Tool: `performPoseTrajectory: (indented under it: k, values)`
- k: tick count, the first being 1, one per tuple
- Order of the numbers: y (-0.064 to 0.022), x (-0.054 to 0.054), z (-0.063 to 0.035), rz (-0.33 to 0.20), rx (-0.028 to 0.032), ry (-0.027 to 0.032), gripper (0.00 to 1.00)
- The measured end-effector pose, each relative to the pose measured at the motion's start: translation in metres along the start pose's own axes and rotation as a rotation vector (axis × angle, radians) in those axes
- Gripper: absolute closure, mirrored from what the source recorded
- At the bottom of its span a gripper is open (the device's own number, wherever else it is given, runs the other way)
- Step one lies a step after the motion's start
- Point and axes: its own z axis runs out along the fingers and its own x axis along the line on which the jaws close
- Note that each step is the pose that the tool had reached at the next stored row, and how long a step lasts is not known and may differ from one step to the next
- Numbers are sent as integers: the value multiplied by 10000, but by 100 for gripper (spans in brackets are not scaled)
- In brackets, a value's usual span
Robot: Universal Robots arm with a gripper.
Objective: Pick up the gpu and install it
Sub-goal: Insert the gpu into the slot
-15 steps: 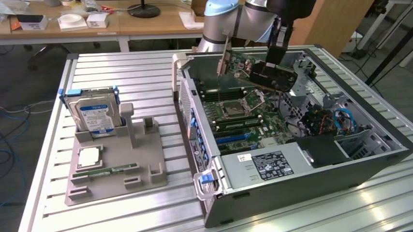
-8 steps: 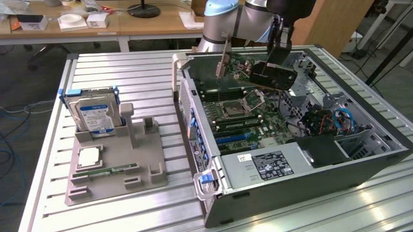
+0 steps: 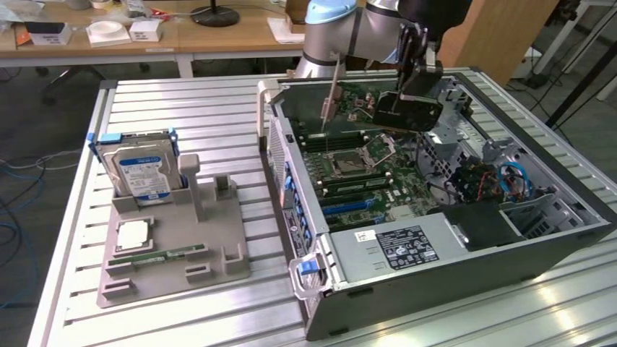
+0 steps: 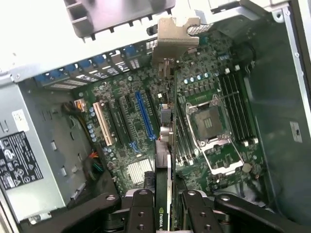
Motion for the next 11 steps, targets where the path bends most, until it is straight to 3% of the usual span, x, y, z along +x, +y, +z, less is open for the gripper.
performPoseTrajectory:
  k: [11]
  values:
    - [0, 0, 2, -1617, -38, -67, 74]
